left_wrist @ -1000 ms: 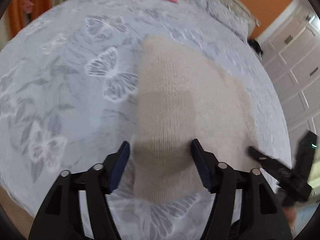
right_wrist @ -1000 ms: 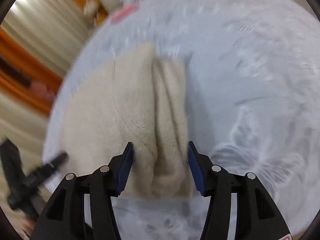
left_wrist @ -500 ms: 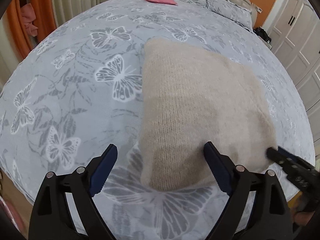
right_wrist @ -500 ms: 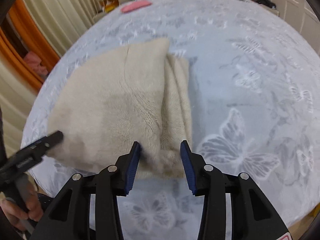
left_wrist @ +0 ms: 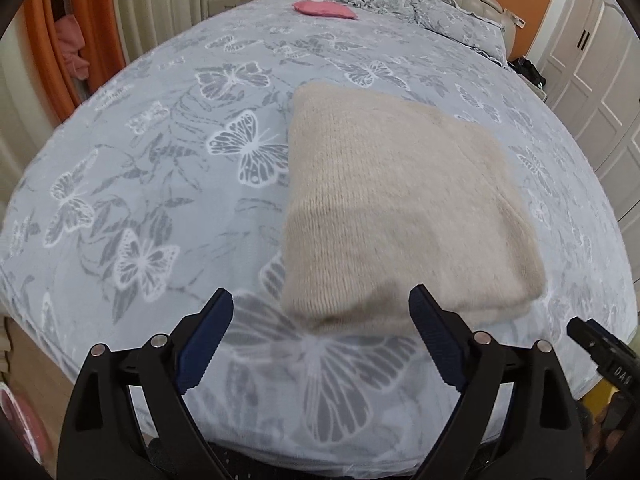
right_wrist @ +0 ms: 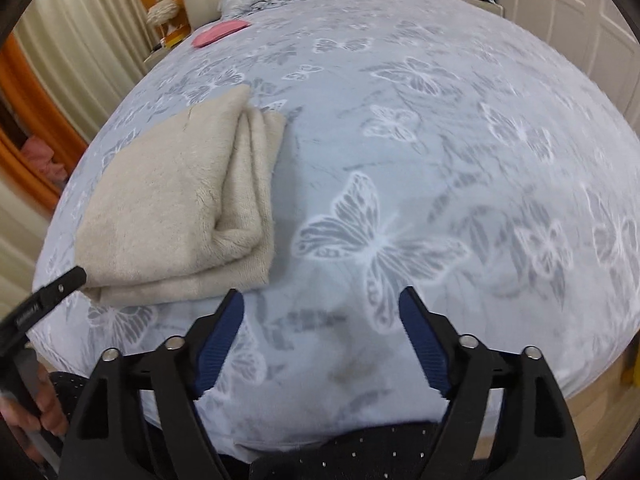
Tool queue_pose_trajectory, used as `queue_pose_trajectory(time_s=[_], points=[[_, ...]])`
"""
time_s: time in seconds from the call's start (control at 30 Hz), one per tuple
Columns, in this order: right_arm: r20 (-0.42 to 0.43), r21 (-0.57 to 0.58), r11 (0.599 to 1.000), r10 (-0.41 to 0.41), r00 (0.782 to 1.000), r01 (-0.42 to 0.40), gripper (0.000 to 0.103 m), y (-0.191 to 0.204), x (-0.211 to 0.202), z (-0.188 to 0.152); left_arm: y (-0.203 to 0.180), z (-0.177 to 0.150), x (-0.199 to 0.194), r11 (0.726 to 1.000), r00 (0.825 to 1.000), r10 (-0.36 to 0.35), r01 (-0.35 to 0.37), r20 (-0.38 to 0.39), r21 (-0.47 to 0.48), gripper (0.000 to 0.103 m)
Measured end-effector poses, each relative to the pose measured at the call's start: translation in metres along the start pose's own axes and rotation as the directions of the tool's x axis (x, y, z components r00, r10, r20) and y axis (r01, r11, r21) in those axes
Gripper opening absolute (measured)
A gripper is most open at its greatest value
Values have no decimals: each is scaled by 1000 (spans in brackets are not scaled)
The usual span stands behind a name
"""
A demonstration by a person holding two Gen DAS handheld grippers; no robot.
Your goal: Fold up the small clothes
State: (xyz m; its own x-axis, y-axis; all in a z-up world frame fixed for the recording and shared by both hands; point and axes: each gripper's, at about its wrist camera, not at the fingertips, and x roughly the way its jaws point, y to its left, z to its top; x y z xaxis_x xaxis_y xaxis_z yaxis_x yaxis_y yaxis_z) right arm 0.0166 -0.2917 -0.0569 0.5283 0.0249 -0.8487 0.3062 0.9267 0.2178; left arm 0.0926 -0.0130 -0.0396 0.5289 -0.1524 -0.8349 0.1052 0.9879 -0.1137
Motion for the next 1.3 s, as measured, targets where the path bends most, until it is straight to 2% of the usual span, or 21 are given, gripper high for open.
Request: queue_pose_trajectory(time_s=[0.2, 0.27, 0.37, 0.5, 0.8, 1.07, 1.3], points=[[27, -29, 999, 17, 999, -16, 81, 6, -13, -13, -8, -19, -25, 998, 995, 60, -62, 79, 25, 94], [56, -60, 998, 18, 998, -15, 83, 13, -20, -19, -8, -27, -37, 998, 990, 61, -64, 129, 19, 94], [95, -105, 995, 12, 995, -2, 85, 22, -29, -25, -5, -36, -47, 999, 986, 54, -54, 156, -3, 95], [106, -134, 991, 6, 994, 8, 85, 26, -31, -27, -6, -43, -52, 998, 986, 54, -52, 158, -18, 98], [97, -110, 994, 12, 995, -1, 85, 22, -29, -26, -17, -48, -50, 995, 986, 90, -95, 143, 25, 98], [99, -121, 993, 6, 995, 6, 85, 22, -29, -28, -14, -49, -44, 990, 984, 136, -137, 115, 7, 98], [102, -125, 992, 3, 995, 10, 85, 22, -30, -28, -21, -54, -53, 992, 979, 109, -118, 174, 44, 98]])
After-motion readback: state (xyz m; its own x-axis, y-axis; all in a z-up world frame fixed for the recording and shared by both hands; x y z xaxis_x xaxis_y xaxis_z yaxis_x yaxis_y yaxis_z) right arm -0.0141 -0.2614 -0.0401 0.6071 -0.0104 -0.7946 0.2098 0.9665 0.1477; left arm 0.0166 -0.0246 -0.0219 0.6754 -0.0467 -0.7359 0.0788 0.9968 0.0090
